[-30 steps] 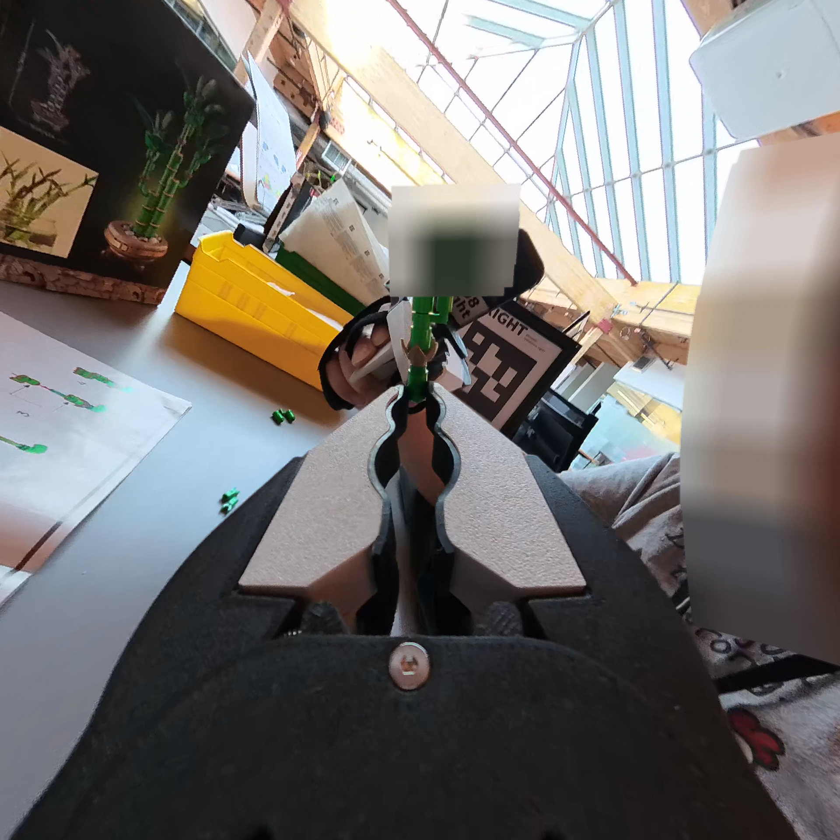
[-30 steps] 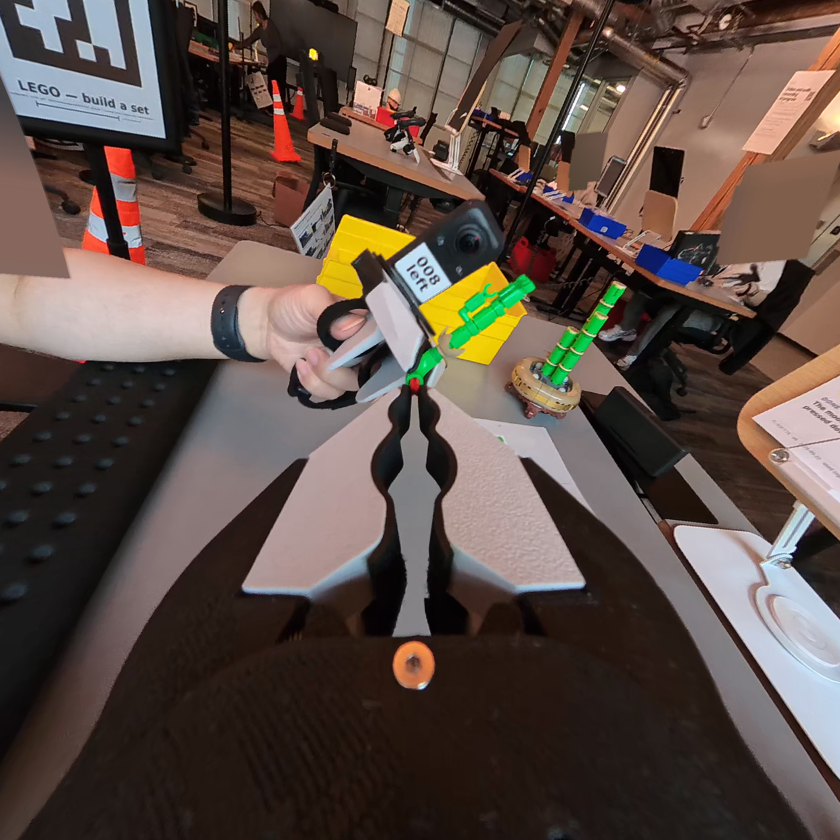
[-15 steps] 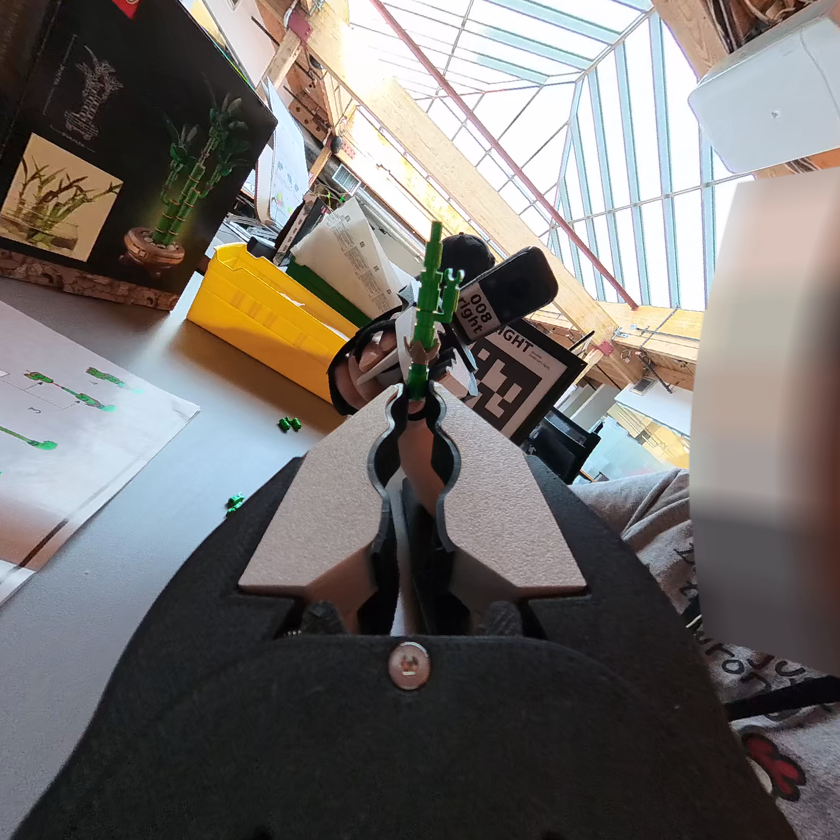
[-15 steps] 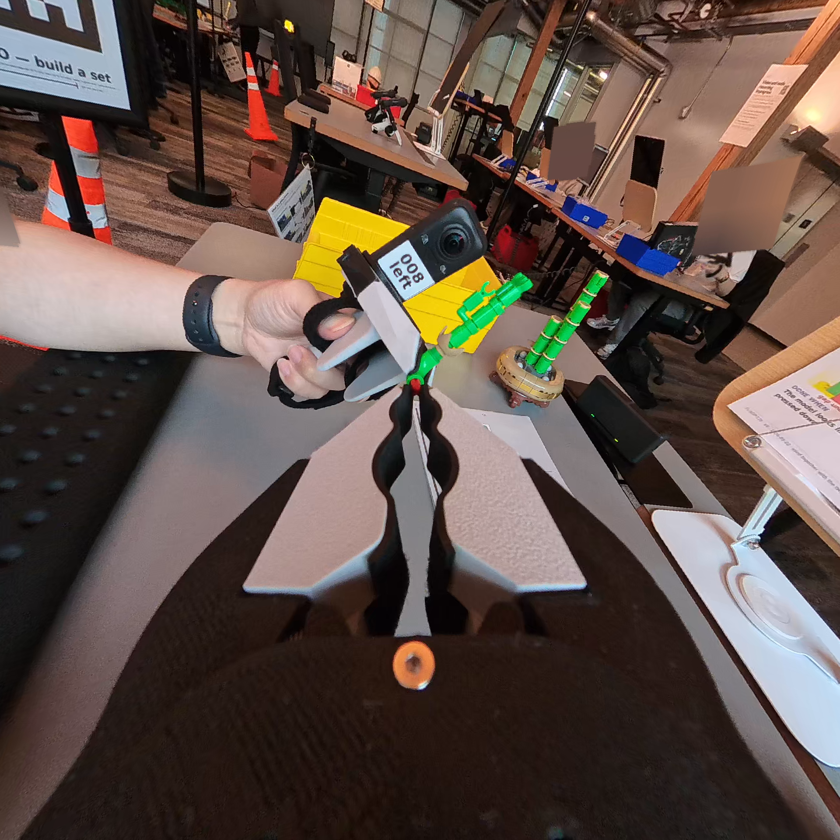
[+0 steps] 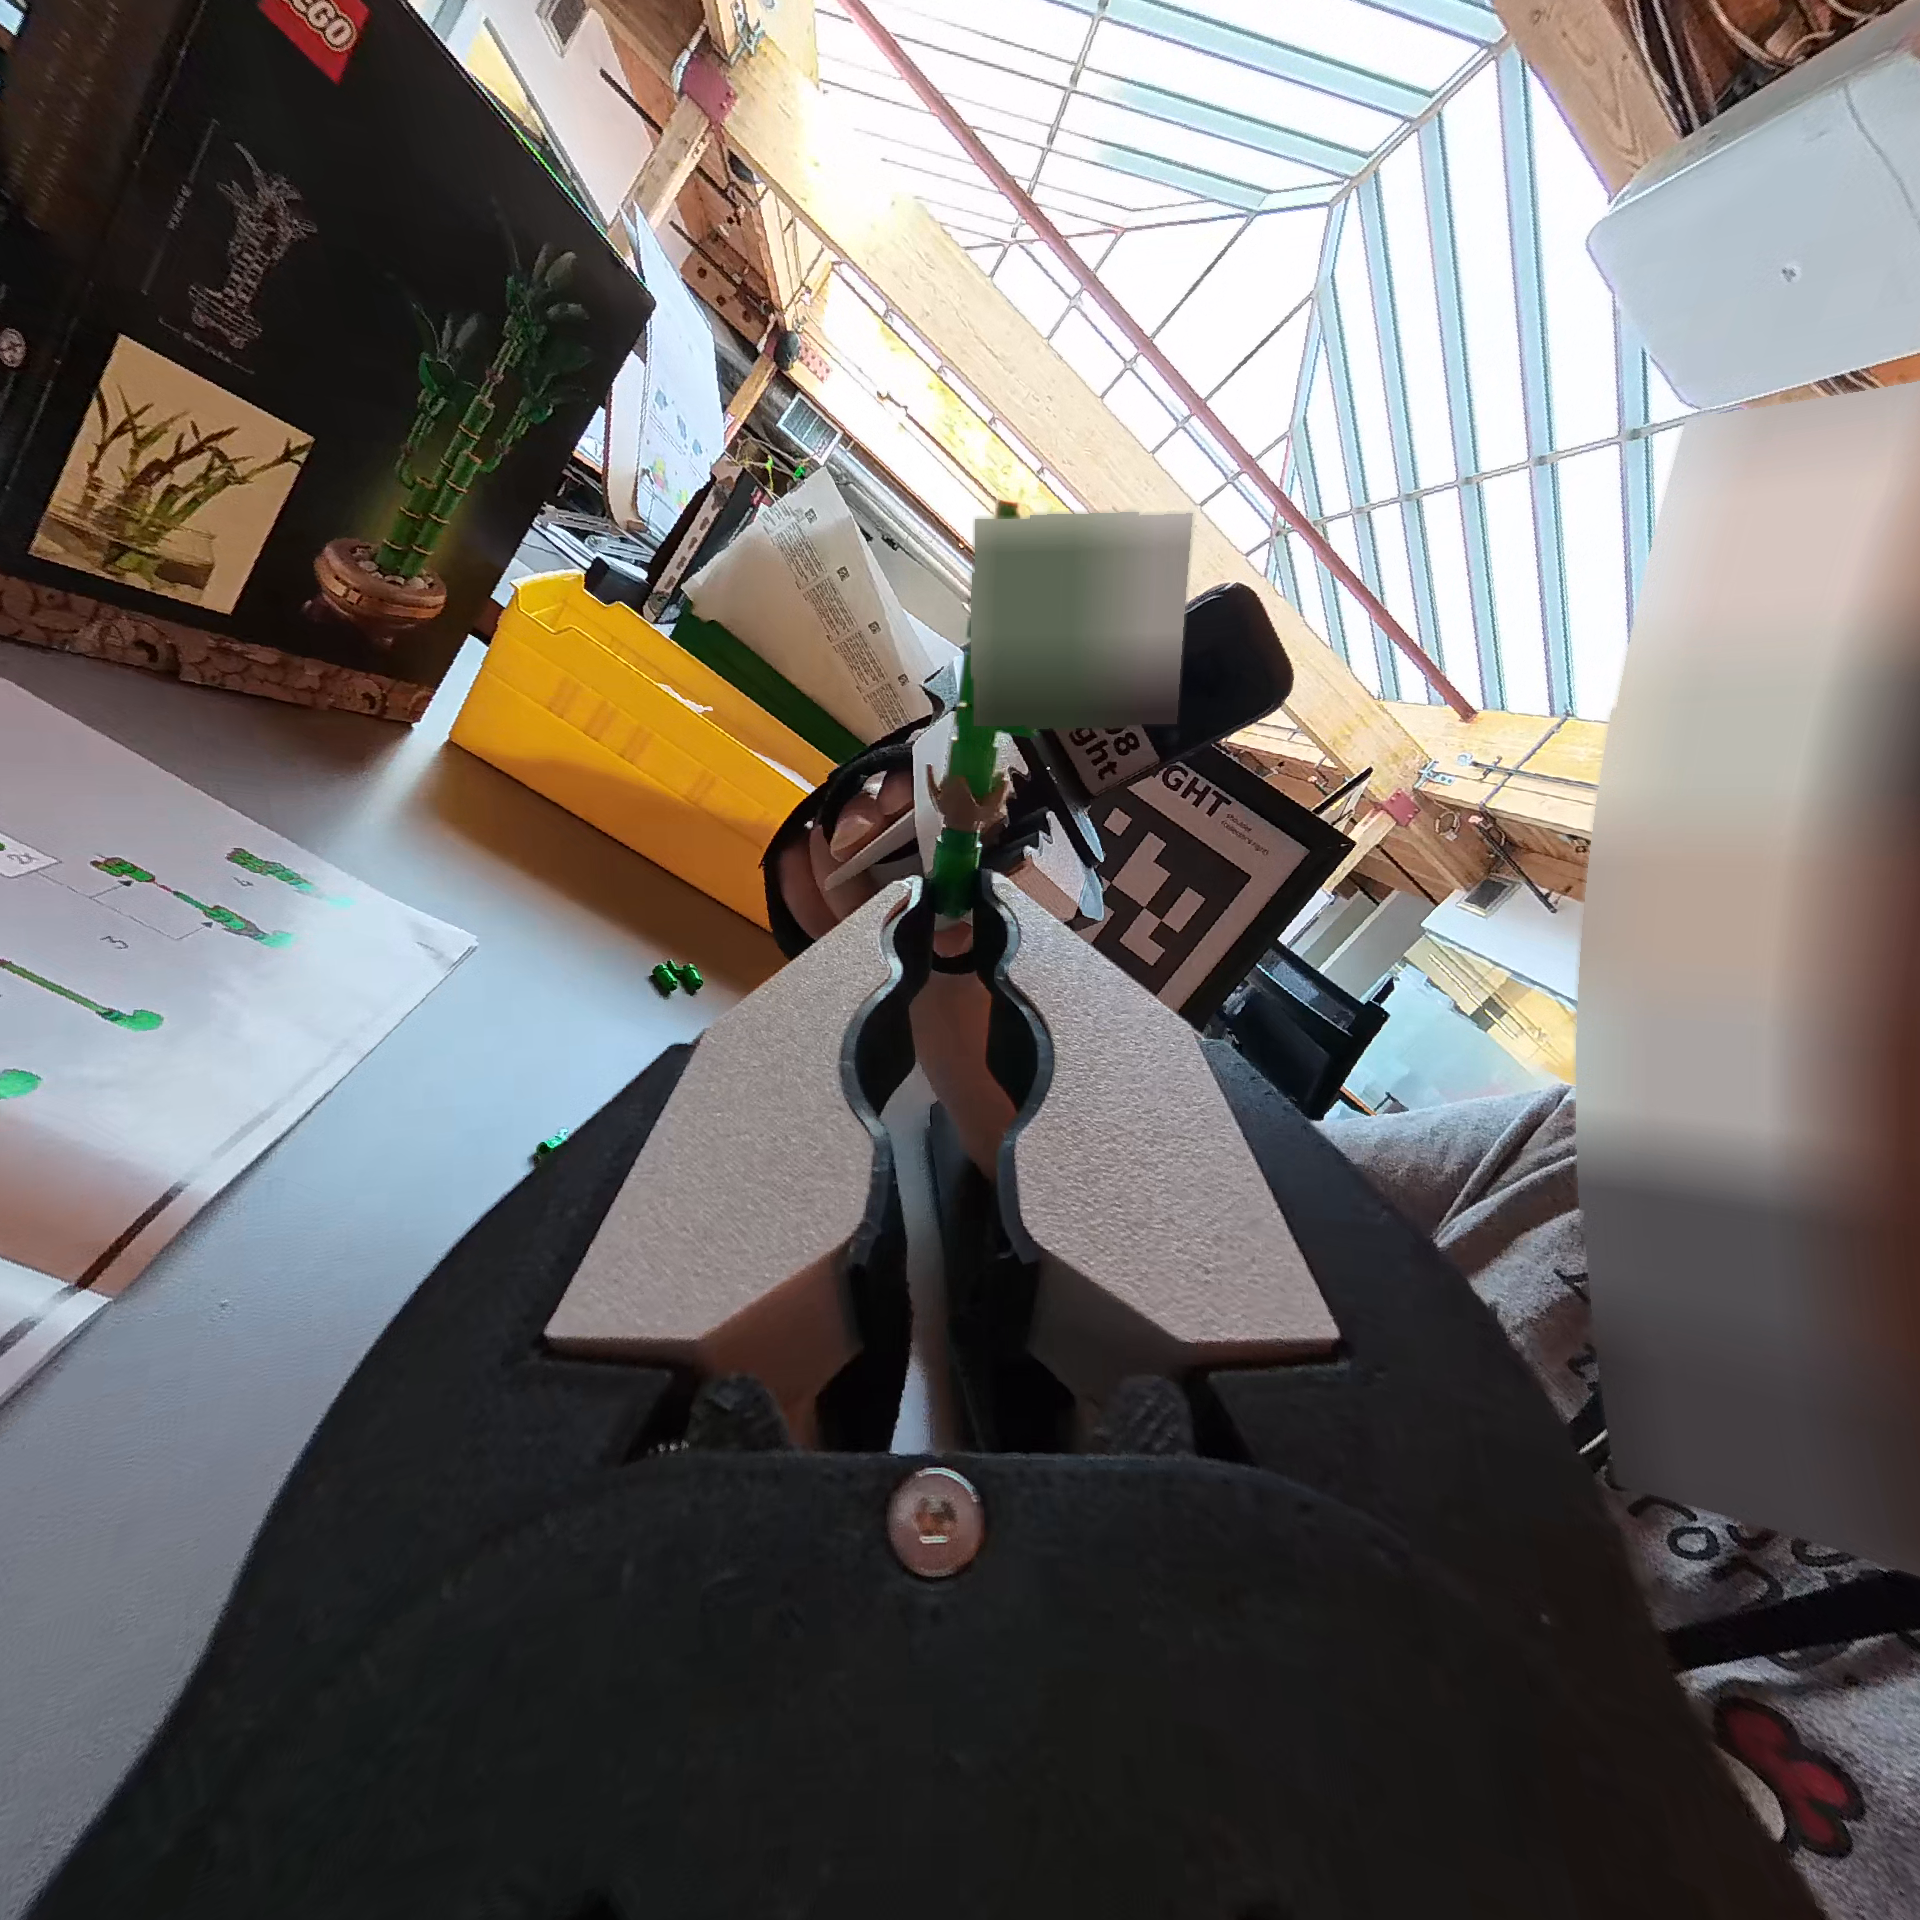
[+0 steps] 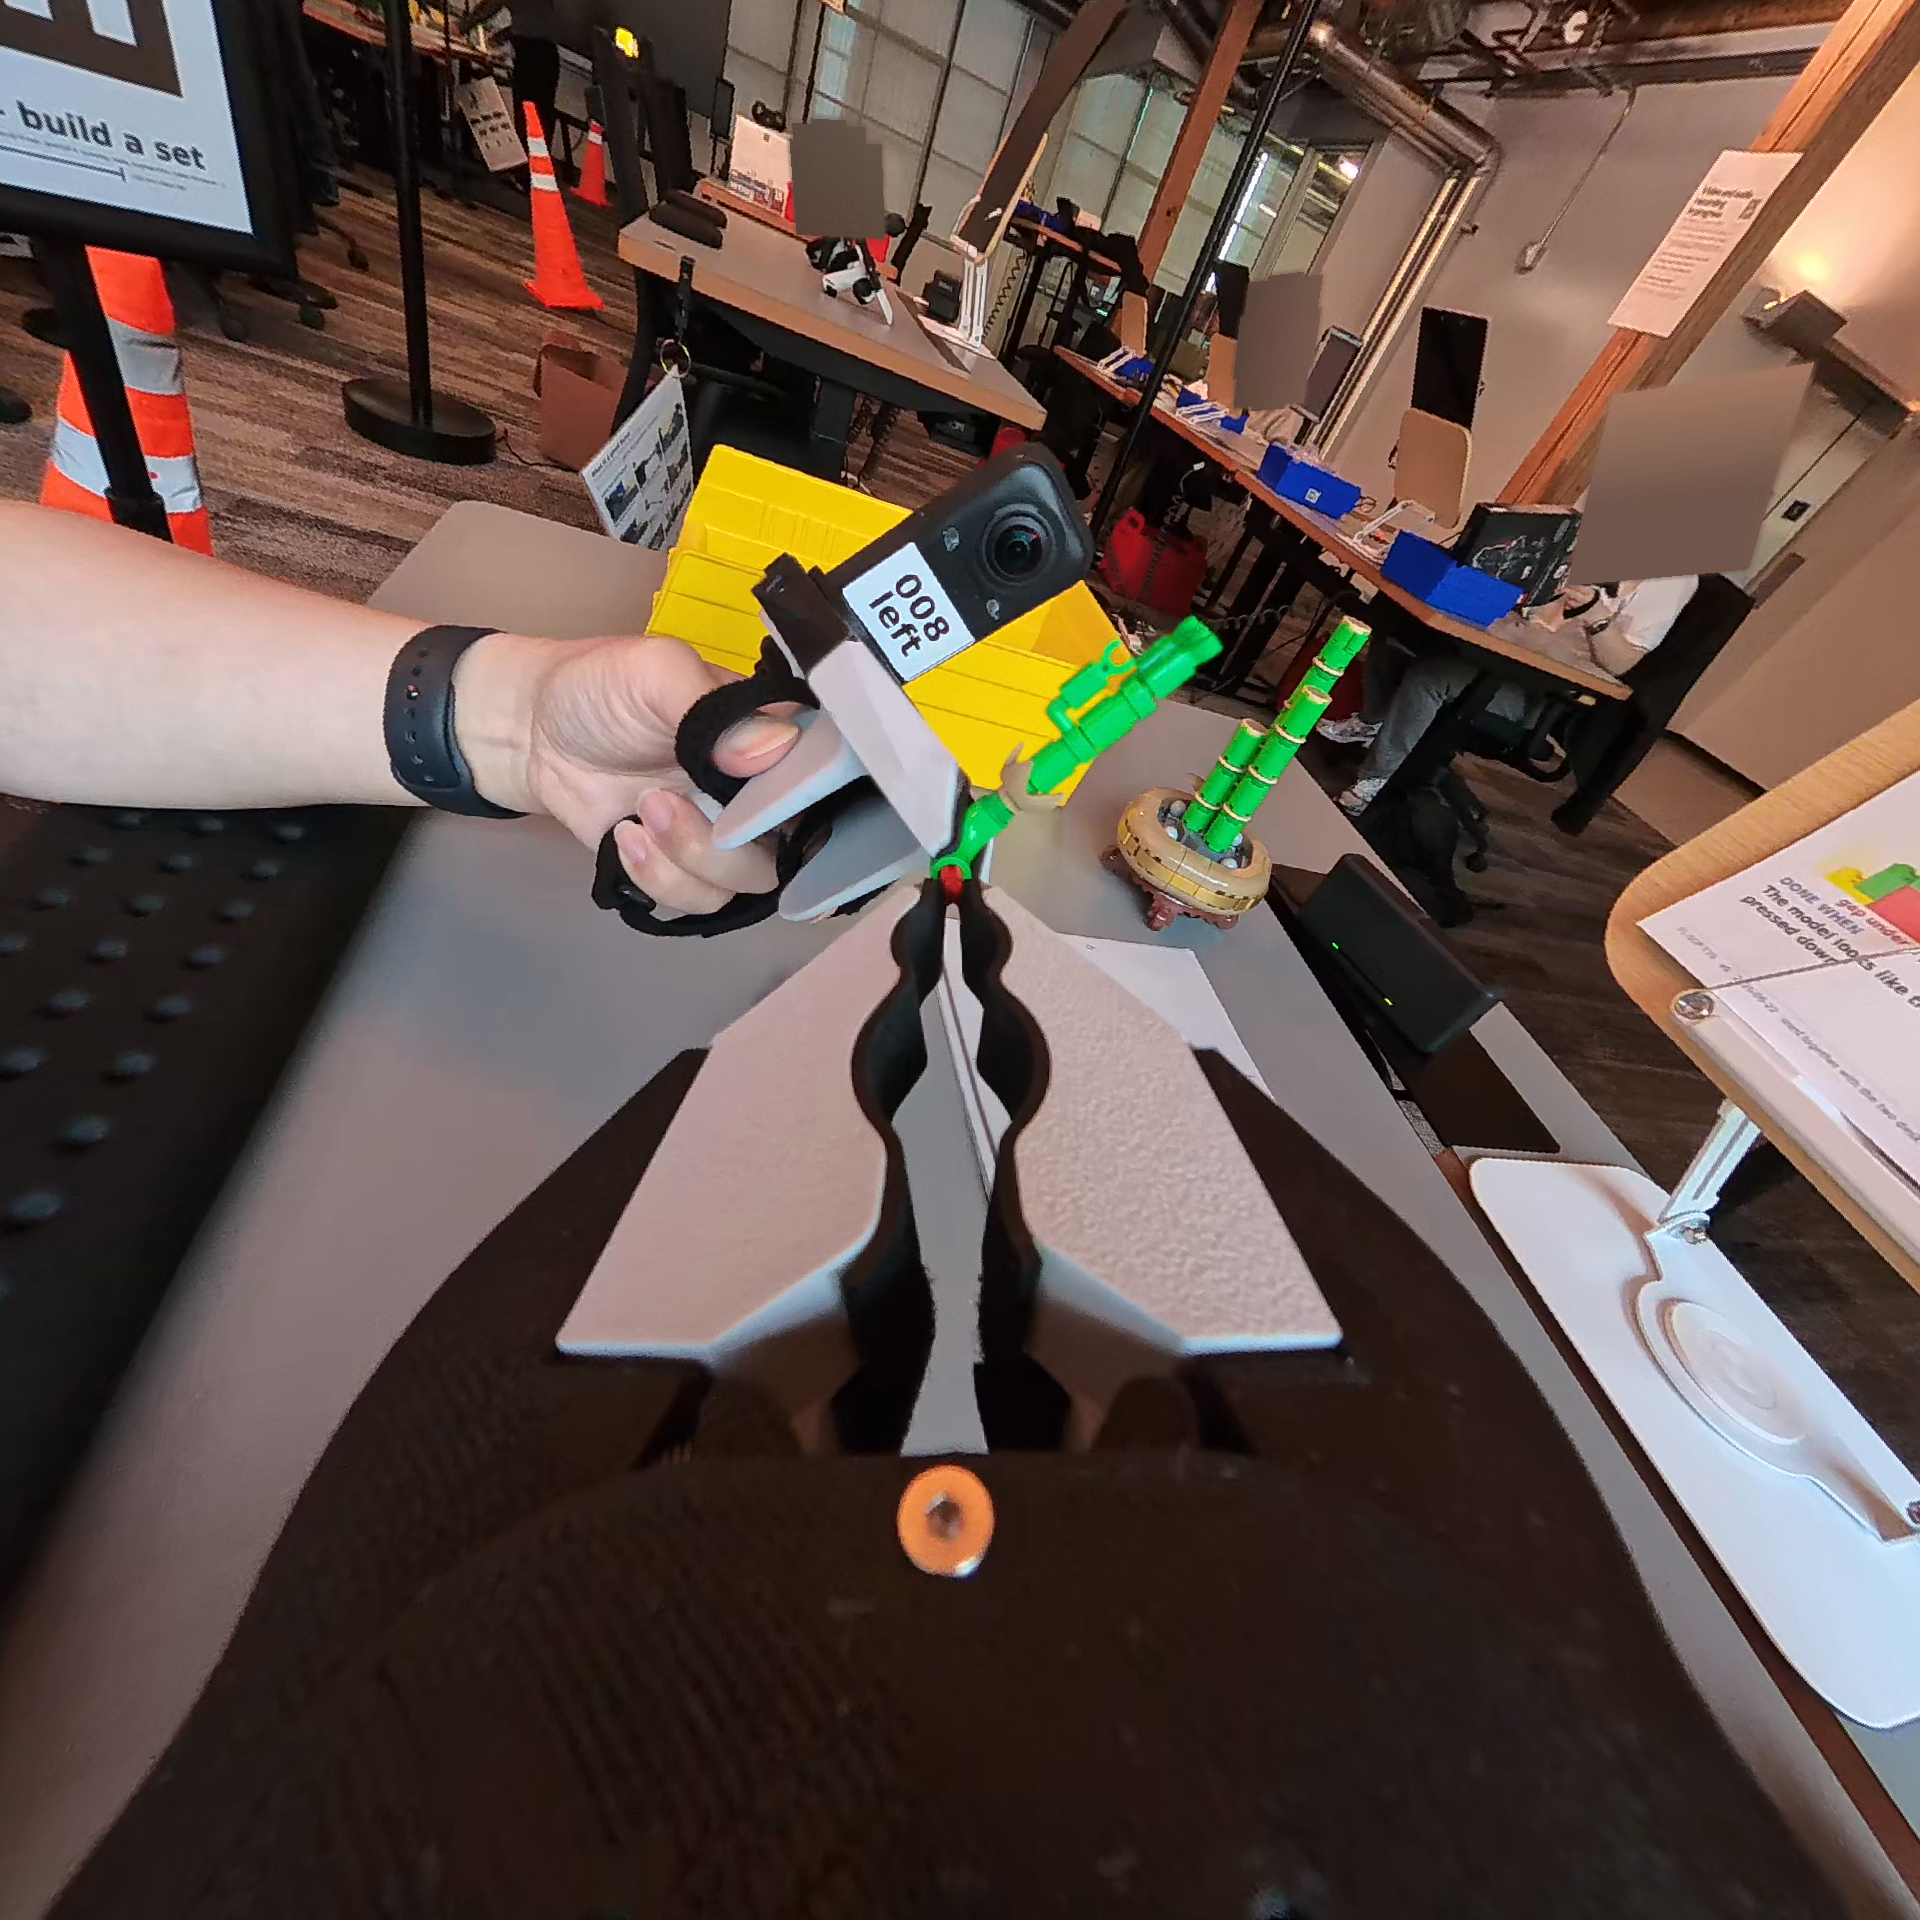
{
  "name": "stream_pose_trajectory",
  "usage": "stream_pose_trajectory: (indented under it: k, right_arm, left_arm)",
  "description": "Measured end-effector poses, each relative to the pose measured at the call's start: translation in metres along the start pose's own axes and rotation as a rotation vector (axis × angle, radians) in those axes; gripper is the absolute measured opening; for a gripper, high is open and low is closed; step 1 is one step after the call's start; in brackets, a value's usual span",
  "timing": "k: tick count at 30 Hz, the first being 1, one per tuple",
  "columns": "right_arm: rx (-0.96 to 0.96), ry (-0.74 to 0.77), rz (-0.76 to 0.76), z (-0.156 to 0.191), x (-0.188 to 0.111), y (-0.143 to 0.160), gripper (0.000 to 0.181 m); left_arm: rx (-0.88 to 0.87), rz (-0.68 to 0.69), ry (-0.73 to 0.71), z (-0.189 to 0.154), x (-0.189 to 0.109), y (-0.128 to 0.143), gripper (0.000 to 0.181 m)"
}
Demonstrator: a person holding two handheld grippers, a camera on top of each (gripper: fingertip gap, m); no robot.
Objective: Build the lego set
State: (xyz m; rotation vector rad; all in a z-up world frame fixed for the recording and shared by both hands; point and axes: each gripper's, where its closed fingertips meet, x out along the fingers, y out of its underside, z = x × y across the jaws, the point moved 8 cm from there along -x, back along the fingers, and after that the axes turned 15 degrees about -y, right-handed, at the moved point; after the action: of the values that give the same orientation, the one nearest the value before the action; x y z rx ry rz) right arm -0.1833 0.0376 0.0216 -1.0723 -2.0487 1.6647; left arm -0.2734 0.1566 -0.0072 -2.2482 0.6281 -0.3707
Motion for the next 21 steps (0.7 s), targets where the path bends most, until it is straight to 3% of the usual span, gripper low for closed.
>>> stream_pose_trajectory:
  k: [5, 7, 14, 18, 21]
  right_arm:
    - [0.066, -0.082, -0.021, -0.003, -0.009, -0.001, 0.002]
    - [0.079, -0.103, -0.036, -0.003, -0.015, 0.000, 0.002]
    - [0.162, -0.248, -0.046, 0.001, -0.020, 0.007, 0.003]
    - [0.192, -0.321, -0.021, 0.005, -0.017, 0.011, 0.003]
    - [0.213, -0.329, -0.045, 0.002, -0.019, 0.013, 0.003]
  left_arm:
    - [0.007, 0.004, 0.031, -0.004, 0.005, -0.002, 0.008]
    - [0.006, -0.012, 0.019, -0.004, 0.002, -0.005, 0.028]
    - [-0.028, 0.093, 0.083, -0.002, 0.004, 0.004, 0.027]
    - [-0.002, 0.147, 0.107, -0.006, 0.011, 0.012, 0.009]
    - [0.005, 0.151, 0.092, -0.005, 0.011, 0.012, 0.007]
